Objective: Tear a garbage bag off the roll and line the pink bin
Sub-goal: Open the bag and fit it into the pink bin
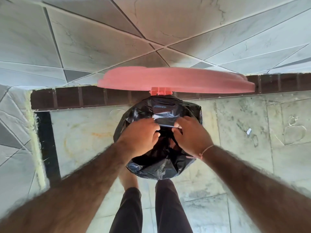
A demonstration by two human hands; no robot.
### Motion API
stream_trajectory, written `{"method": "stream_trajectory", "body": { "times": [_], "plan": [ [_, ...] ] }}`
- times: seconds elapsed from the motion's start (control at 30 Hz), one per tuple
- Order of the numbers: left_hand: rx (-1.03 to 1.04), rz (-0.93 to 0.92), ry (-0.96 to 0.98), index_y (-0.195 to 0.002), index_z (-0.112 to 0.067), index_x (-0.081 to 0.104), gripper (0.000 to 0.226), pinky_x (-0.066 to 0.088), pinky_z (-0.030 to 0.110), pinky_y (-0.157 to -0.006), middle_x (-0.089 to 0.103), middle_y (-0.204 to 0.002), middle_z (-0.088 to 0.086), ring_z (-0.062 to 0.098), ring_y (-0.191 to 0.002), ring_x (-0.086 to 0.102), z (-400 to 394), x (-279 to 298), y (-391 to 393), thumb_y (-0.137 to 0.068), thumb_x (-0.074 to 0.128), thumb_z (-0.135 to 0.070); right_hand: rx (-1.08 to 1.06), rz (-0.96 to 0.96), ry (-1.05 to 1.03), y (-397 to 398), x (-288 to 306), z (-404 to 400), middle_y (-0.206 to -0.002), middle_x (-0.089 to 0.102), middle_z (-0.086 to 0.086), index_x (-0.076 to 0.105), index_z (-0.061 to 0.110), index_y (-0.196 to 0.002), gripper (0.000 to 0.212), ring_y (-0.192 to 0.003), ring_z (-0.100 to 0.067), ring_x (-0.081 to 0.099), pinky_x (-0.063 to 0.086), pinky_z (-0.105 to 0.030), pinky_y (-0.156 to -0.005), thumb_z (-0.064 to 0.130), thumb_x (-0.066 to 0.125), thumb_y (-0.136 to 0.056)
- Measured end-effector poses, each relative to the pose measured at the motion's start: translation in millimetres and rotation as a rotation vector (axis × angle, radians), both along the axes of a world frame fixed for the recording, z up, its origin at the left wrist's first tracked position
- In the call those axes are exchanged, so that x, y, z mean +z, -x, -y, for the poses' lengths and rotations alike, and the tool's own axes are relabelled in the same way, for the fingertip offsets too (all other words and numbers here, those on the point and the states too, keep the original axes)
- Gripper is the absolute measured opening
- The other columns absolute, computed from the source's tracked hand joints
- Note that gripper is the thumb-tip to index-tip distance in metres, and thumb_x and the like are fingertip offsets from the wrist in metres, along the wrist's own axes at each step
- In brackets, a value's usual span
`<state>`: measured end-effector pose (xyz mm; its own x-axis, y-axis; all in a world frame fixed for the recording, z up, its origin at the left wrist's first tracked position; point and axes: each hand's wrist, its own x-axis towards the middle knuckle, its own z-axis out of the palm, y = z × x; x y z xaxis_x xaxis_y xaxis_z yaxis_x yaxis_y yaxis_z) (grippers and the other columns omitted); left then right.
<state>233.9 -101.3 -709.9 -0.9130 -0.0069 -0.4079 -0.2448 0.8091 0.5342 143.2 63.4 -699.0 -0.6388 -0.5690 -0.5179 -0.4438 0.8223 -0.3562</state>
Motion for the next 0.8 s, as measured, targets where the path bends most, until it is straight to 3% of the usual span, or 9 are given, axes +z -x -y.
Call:
{"method": "stream_trajectory", "body": {
  "times": [0.07, 0.17, 0.37, 0.5, 0.63, 0.7, 0.77, 0.8],
  "plan": [
    [-0.042, -0.003, 0.161, -0.118, -0.019, 0.060, 0.032, 0.050, 0.037, -0.087, 0.063, -0.108, 0.000, 0.019, -0.099, 0.058, 6, -6, 2, -0.092, 0.047, -0.032, 0.055, -0.044, -0.090, -1, -6, -2, -0.115, 0.061, -0.011, 0.057, 0.013, -0.118, 0.034, -0.108, -0.030, 0.054, 0.046, -0.043, -0.095, 0.027, 0.048, -0.089],
    [0.010, -0.074, 0.322, -0.120, -0.020, 0.058, 0.035, 0.048, 0.040, -0.087, 0.061, -0.107, 0.002, 0.022, -0.100, 0.054, 23, -11, 10, -0.087, 0.046, -0.026, -0.063, -0.172, -0.035, 12, -7, 5, -0.118, 0.057, -0.012, 0.053, 0.011, -0.122, 0.037, -0.109, -0.031, 0.052, 0.047, -0.043, -0.093, 0.017, 0.050, -0.086],
    [0.227, -0.050, 0.150, -0.118, -0.016, 0.057, 0.030, 0.045, 0.041, -0.095, 0.058, -0.114, 0.005, 0.024, -0.109, 0.050, 41, -12, 19, -0.089, 0.050, -0.022, -0.296, -0.061, 0.000, 40, -8, 17, -0.124, 0.056, -0.013, 0.051, 0.015, -0.121, 0.035, -0.113, -0.033, 0.051, 0.045, -0.044, -0.095, 0.023, 0.049, -0.087],
    [0.495, -0.037, -0.111, -0.116, -0.015, 0.059, 0.027, 0.049, 0.037, -0.093, 0.064, -0.115, 0.006, 0.022, -0.109, 0.058, 45, -2, 18, -0.092, 0.049, -0.021, -0.470, 0.178, 0.063, 44, -6, 10, -0.117, 0.065, -0.013, 0.054, 0.013, -0.124, 0.033, -0.090, -0.022, 0.055, 0.040, -0.026, -0.080, 0.027, 0.043, -0.097],
    [0.887, -0.027, -0.284, -0.109, -0.010, 0.067, 0.026, 0.042, 0.018, -0.066, 0.066, -0.096, -0.001, 0.013, -0.085, 0.059, 59, 18, 11, -0.093, 0.047, -0.013, -0.724, 0.104, 0.184, 46, 0, -16, -0.112, 0.061, -0.002, 0.060, 0.011, -0.122, 0.032, -0.096, -0.017, 0.055, 0.041, -0.024, -0.089, 0.015, 0.045, -0.094],
    [1.160, 0.019, -0.511, -0.106, -0.008, 0.067, 0.024, 0.044, 0.023, -0.064, 0.064, -0.081, 0.000, 0.013, -0.070, 0.057, 69, 31, 8, -0.092, 0.048, -0.013, -0.978, 0.128, 0.308, 50, 10, -31, -0.106, 0.065, -0.007, 0.066, 0.010, -0.110, 0.026, -0.091, -0.019, 0.060, 0.049, -0.030, -0.080, 0.010, 0.050, -0.089],
    [1.368, 0.079, -0.719, -0.092, -0.017, 0.064, 0.016, 0.047, 0.029, -0.070, 0.059, -0.075, -0.002, 0.012, -0.064, 0.054, 81, 54, 9, -0.094, 0.048, -0.021, -1.228, 0.287, 0.504, 56, 32, -40, -0.086, 0.062, -0.011, 0.065, 0.014, -0.092, 0.015, -0.070, -0.018, 0.061, 0.046, -0.027, -0.061, 0.010, 0.051, -0.090],
    [1.413, 0.093, -0.790, -0.086, -0.022, 0.062, 0.016, 0.048, 0.030, -0.074, 0.059, -0.077, -0.002, 0.012, -0.067, 0.056, 87, 68, 10, -0.095, 0.049, -0.027, -1.335, 0.388, 0.584, 60, 45, -41, -0.083, 0.060, -0.010, 0.063, 0.017, -0.086, 0.014, -0.067, -0.018, 0.060, 0.046, -0.028, -0.061, 0.017, 0.051, -0.092]
  ]
}}
